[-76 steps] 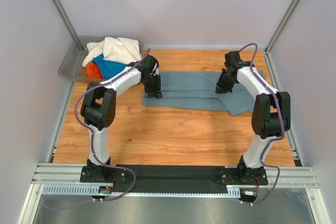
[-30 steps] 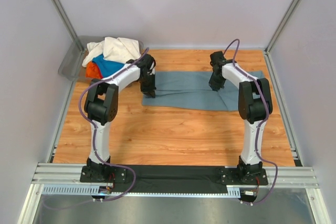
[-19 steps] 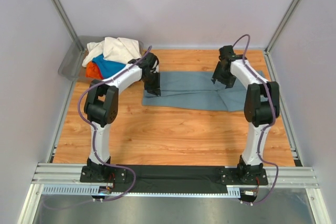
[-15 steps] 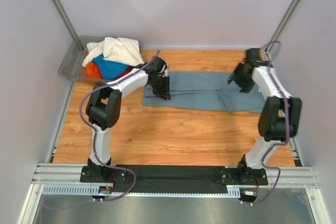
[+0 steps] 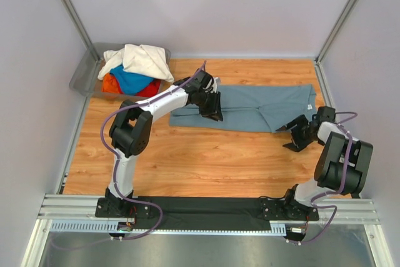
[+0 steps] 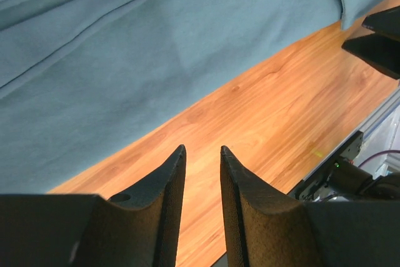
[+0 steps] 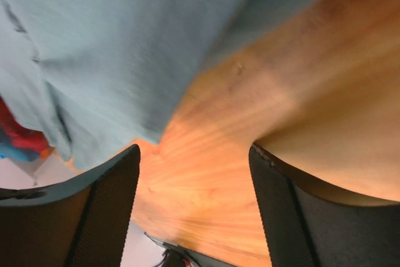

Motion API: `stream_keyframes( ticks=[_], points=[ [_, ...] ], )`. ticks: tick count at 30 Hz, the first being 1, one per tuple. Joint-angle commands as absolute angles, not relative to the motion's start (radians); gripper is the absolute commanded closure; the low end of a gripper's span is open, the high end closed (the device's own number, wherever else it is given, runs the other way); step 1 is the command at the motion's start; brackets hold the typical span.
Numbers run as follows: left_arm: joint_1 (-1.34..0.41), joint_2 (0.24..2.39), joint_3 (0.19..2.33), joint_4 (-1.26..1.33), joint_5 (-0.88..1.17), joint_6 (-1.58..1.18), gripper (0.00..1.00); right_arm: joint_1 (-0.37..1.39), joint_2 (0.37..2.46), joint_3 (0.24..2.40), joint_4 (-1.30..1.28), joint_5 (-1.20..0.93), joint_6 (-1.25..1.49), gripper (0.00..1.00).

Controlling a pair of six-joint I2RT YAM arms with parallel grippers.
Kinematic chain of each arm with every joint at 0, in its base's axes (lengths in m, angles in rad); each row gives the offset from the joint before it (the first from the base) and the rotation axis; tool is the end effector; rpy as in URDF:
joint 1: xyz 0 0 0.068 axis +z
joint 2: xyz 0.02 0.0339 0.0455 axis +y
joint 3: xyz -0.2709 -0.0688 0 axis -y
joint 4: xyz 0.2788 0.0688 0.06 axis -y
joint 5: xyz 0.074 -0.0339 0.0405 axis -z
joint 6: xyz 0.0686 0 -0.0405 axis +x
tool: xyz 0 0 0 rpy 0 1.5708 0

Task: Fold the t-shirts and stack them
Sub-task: Fold the tshirt

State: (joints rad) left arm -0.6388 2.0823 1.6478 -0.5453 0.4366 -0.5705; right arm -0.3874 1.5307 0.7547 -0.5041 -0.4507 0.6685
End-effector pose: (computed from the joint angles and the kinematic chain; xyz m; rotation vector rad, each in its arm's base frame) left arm 0.3894 -0.3254 0.1737 0.2780 2.7273 -0.9725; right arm 0.2789 -0.0815 0.1017 1.3467 2.4982 0.7020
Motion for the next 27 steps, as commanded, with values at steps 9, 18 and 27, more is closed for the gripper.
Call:
stream_keyframes(
  ticks=[9, 18, 27],
  points=[
    [-0.634, 2.037, 1.615, -0.572, 0.430, -0.545, 0.65, -0.379, 1.592, 0.678, -0.158, -0.520, 0.819, 0.45],
    [-0.635, 2.039, 1.626, -0.578, 0.423, -0.535, 0.65, -0.370, 1.552, 0.727, -0.229, -0.495, 0.821, 0.80],
    [-0.630, 2.045, 1.632, -0.581, 0.422, -0.531, 0.65, -0.354, 1.548, 0.836, -0.321, -0.500, 0.830, 0.88]
  ],
)
